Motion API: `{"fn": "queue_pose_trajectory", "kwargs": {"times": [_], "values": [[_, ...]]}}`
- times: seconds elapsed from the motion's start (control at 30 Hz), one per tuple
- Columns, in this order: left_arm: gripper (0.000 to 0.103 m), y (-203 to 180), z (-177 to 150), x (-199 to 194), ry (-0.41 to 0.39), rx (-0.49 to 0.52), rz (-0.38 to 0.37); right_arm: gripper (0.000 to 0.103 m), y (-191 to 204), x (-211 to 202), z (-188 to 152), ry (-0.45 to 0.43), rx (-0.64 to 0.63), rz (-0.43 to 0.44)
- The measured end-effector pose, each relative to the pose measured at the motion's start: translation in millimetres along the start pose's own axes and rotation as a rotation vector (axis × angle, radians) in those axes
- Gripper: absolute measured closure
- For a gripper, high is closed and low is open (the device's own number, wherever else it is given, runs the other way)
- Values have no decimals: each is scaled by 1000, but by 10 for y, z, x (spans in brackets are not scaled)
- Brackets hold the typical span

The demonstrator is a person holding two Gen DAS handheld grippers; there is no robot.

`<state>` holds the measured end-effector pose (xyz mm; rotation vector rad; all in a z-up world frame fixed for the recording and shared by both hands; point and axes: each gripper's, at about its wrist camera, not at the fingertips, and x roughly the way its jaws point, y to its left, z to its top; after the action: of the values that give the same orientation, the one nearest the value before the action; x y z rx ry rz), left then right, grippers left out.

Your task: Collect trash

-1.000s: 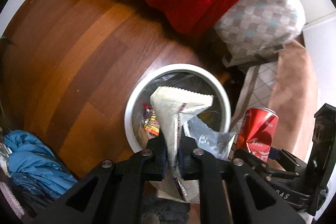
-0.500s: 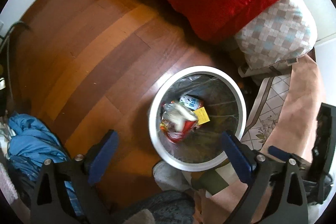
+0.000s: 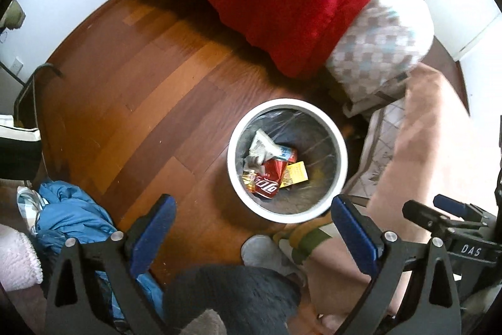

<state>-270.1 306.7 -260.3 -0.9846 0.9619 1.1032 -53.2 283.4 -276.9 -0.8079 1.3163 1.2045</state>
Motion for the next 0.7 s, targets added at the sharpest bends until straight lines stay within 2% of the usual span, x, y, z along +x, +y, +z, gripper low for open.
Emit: {"fn": "queue_pose_trajectory", "kwargs": {"times": [0.33, 0.7], "values": [[2, -214, -196, -955, -108, 55, -85, 0, 79, -1173, -317, -144, -42, 103], [2, -296, -258, -1786, -172, 86, -197, 0, 283, -2125, -556, -207, -111, 228]]}}
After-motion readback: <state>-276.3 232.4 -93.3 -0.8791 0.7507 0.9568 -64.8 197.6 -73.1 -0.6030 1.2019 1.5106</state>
